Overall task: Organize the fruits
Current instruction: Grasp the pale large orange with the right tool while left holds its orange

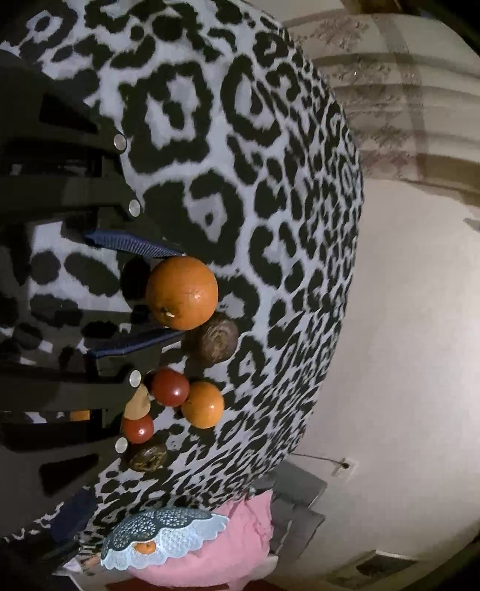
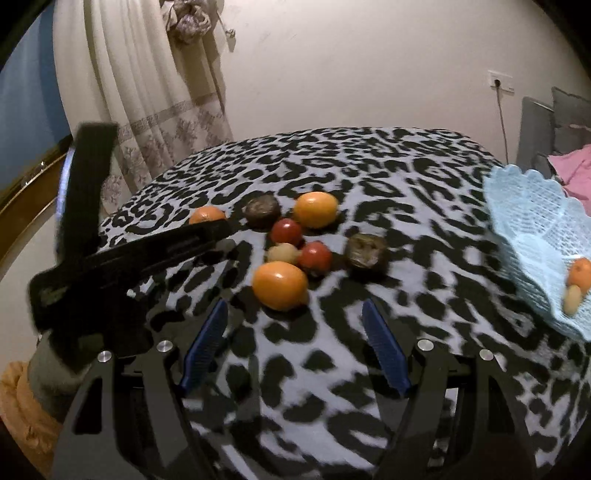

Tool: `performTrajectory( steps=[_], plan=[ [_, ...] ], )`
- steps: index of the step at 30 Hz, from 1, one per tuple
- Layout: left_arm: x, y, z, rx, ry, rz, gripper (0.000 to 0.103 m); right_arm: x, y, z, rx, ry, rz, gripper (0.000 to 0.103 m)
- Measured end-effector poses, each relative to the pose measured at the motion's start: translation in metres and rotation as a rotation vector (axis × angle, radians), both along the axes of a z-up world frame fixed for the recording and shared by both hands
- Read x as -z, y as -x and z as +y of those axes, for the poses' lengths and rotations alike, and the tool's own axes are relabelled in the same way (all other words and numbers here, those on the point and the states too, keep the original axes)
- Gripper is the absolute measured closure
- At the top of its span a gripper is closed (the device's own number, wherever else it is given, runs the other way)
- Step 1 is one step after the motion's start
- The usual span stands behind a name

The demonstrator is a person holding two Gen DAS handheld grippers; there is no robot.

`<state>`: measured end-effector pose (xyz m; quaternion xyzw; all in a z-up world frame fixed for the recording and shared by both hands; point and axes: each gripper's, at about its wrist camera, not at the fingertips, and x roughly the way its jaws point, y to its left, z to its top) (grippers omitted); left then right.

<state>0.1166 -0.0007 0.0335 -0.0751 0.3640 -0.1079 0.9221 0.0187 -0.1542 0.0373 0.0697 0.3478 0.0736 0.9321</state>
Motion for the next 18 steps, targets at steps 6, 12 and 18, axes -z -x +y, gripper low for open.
performTrajectory(
  steps=[6,12,18],
  plan=[
    [-0.003,0.000,0.011,-0.082,-0.031,-0.017,0.064,0.010,-0.029,0.017,0.047,0.051,0.047,0.033],
    [-0.004,0.000,0.020,-0.100,-0.003,-0.007,0.064,0.026,-0.050,0.024,0.057,0.078,0.115,0.051],
    [-0.001,-0.004,0.026,-0.119,0.019,0.017,0.064,0.026,-0.050,0.031,0.059,0.114,0.115,0.061]
  ],
)
